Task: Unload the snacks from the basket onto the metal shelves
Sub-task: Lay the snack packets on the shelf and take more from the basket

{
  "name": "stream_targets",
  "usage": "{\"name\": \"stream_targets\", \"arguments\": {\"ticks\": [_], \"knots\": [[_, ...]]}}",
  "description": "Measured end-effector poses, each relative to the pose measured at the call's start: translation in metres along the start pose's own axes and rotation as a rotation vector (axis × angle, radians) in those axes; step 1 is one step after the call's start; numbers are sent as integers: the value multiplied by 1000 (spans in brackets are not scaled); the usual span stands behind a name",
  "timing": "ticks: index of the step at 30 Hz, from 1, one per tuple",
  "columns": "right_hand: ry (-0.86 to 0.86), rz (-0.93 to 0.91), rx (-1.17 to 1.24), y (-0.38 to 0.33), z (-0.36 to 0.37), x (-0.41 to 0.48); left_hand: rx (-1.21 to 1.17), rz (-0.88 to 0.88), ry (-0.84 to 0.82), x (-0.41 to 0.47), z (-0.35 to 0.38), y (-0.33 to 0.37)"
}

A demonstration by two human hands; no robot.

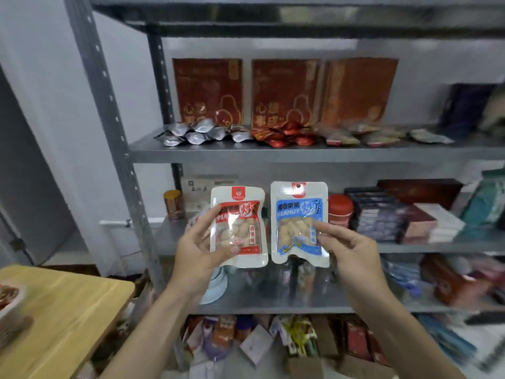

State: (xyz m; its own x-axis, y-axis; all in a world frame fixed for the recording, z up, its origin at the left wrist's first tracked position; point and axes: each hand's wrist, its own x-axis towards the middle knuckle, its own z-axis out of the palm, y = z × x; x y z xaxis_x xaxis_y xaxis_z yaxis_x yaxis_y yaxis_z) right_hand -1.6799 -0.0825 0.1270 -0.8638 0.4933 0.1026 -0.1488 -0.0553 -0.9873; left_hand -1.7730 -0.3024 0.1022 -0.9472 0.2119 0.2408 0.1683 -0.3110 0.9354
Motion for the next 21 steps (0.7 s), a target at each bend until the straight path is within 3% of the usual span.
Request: {"name": "stream_targets", "arguments": {"ticks": [12, 21], "knots": [[198, -48, 26, -40, -175, 60, 20, -8, -191, 52, 205, -27], [326, -159, 7, -71, -271, 177, -33, 79, -267, 160, 352, -50]]}}
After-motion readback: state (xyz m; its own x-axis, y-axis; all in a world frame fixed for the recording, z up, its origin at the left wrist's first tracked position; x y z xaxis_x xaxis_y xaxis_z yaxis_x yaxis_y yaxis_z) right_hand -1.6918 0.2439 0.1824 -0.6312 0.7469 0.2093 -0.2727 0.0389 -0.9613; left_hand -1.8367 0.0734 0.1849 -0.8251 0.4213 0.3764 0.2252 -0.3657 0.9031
